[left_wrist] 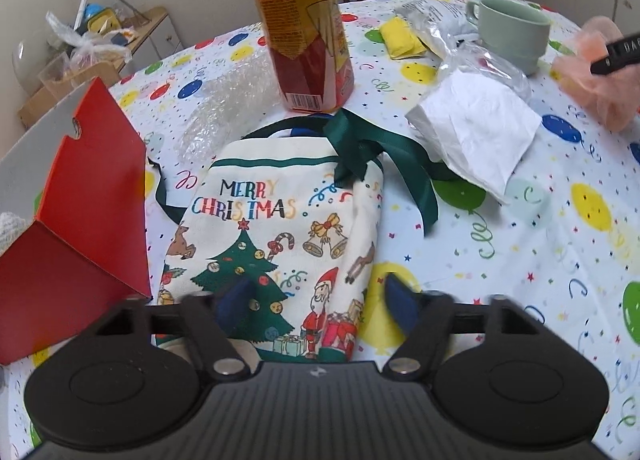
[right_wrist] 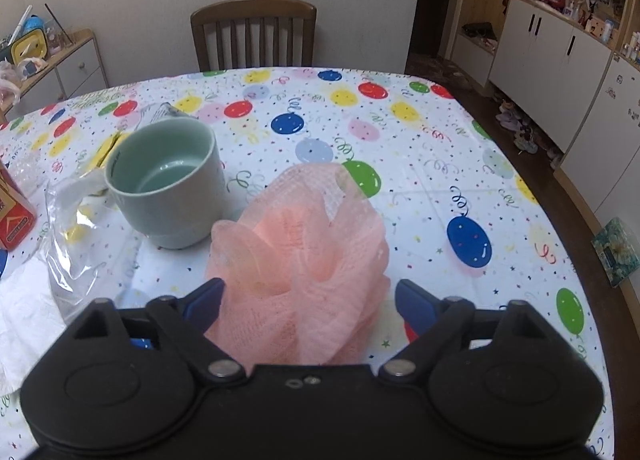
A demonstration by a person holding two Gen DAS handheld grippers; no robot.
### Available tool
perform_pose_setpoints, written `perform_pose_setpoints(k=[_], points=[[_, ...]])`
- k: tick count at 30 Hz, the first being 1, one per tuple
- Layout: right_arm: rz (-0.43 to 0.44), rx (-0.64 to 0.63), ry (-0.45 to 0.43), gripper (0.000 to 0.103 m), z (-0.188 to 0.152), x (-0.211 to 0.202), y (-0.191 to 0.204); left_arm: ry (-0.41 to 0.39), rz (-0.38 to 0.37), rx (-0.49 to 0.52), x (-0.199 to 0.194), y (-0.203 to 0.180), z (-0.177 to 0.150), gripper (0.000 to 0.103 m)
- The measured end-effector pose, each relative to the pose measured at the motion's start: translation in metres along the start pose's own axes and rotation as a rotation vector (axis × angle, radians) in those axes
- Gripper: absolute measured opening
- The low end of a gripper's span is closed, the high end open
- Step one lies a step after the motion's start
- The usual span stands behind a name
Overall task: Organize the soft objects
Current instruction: 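Grasp the pink bath puff with the right tool while the left tool approaches the Christmas bag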
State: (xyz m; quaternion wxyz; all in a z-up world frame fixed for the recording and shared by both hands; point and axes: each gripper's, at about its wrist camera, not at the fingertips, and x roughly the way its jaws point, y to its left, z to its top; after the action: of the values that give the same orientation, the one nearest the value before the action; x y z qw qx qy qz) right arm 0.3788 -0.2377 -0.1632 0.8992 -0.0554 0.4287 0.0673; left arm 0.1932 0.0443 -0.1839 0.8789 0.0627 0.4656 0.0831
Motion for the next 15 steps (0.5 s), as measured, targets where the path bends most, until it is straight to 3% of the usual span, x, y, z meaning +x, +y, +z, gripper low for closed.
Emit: perform_pose_setpoints(k=[5,8,11,15], points=[[0.004,-0.014,0.008,0.067,0.0,0.001,0.003,0.015,-0.047,-0.047,-0.002,0.009,0.002,0.035],[-0.011,-0.033,0.014,0.054,0.0,0.002,0.005,0.019,-0.059,-0.061,-0.003,0.012,0.002,0.032],[-0.02,-0.047,0.012,0.043,-0.002,0.0,0.006,0.024,-0.08,-0.083,-0.003,0.017,0.003,0.02],[-0.015,-0.061,0.002,0.029,-0.003,-0.006,0.007,0.013,-0.081,-0.102,-0.006,0.021,0.004,0.017]])
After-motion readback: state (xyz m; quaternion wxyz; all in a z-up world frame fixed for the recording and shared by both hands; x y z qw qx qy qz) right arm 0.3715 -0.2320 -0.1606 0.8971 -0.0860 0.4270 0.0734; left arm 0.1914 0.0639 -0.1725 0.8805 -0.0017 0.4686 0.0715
